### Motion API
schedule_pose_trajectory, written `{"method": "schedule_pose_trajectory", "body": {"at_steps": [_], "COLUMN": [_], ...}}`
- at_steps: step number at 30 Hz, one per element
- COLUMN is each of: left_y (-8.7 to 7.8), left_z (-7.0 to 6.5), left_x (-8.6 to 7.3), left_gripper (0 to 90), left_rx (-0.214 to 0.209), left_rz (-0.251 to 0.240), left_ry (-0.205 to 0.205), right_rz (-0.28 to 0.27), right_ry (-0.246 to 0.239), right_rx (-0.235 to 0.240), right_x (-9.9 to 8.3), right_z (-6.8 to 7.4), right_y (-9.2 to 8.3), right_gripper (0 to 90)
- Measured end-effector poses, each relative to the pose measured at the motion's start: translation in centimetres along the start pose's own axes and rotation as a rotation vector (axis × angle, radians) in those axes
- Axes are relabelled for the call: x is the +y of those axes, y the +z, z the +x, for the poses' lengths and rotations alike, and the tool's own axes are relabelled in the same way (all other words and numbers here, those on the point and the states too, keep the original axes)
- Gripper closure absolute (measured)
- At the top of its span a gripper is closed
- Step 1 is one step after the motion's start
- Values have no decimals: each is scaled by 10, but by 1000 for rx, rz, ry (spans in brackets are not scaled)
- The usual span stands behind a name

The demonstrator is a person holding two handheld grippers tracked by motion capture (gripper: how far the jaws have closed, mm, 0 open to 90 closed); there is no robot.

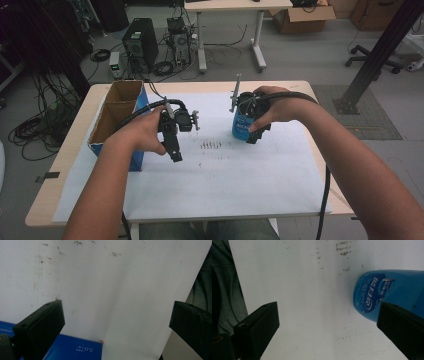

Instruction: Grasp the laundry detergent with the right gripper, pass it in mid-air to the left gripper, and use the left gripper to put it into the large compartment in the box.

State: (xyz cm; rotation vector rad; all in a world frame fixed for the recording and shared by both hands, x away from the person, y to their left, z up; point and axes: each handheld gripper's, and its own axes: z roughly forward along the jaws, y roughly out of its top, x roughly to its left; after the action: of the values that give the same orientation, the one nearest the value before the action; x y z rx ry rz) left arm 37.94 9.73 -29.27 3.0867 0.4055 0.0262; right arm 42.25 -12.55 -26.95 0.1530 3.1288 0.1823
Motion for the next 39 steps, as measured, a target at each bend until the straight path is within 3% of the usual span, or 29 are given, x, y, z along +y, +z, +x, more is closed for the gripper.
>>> {"method": "schedule_pose_trajectory", "body": {"at_steps": [15,25,39], "left_y": [-5,-17,-27], "left_z": [-6,-24,-55], "left_x": [-2,-5,-8], "left_gripper": [2,2,2], "left_rx": [-3,-5,-6], "left_rz": [0,-14,-24], "left_ry": [8,36,79], "right_rz": [-3,-36,-94], "right_ry": [4,8,68], "right_rx": [9,-5,-27], "right_x": [-7,-20,-47], "right_z": [3,8,12], "right_y": [-1,-3,0], "right_gripper": [47,47,49]}}
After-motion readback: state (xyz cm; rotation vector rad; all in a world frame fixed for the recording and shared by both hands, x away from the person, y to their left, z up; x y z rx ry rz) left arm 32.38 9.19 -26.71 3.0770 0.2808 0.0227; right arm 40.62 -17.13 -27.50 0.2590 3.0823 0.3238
